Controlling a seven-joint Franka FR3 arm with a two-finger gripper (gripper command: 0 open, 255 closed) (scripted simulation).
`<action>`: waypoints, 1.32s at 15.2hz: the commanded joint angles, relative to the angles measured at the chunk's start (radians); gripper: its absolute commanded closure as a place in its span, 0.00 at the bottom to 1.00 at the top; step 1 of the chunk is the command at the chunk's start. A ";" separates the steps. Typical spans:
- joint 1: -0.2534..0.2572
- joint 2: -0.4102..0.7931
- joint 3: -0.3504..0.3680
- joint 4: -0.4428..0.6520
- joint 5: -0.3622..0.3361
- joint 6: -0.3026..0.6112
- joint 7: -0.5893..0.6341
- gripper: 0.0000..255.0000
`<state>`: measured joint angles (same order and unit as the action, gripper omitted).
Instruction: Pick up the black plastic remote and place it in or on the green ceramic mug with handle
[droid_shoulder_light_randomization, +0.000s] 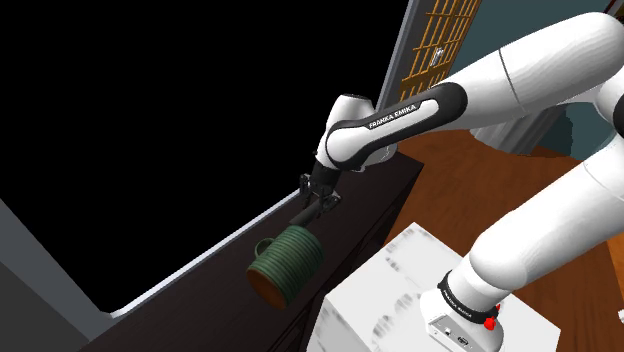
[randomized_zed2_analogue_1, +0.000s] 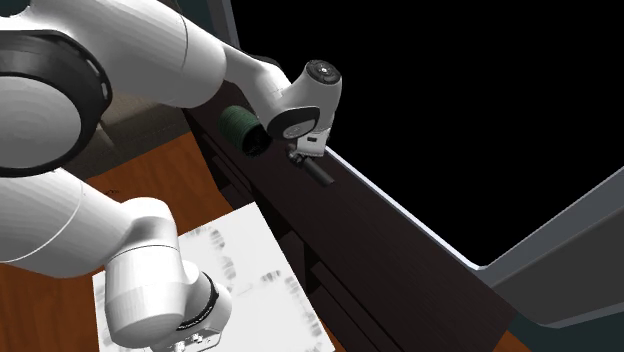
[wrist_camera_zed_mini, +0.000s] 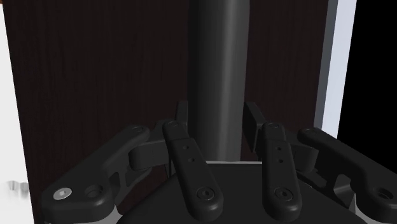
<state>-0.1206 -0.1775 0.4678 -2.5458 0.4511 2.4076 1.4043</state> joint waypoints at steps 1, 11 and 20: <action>0.000 -0.022 -0.003 0.009 0.000 -0.030 0.006 1.00; -0.003 -0.120 -0.026 0.069 -0.012 -0.186 0.030 1.00; -0.007 -0.181 -0.048 0.142 -0.028 -0.318 0.053 1.00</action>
<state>-0.1286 -0.3531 0.4200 -2.4140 0.4248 2.1049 1.4514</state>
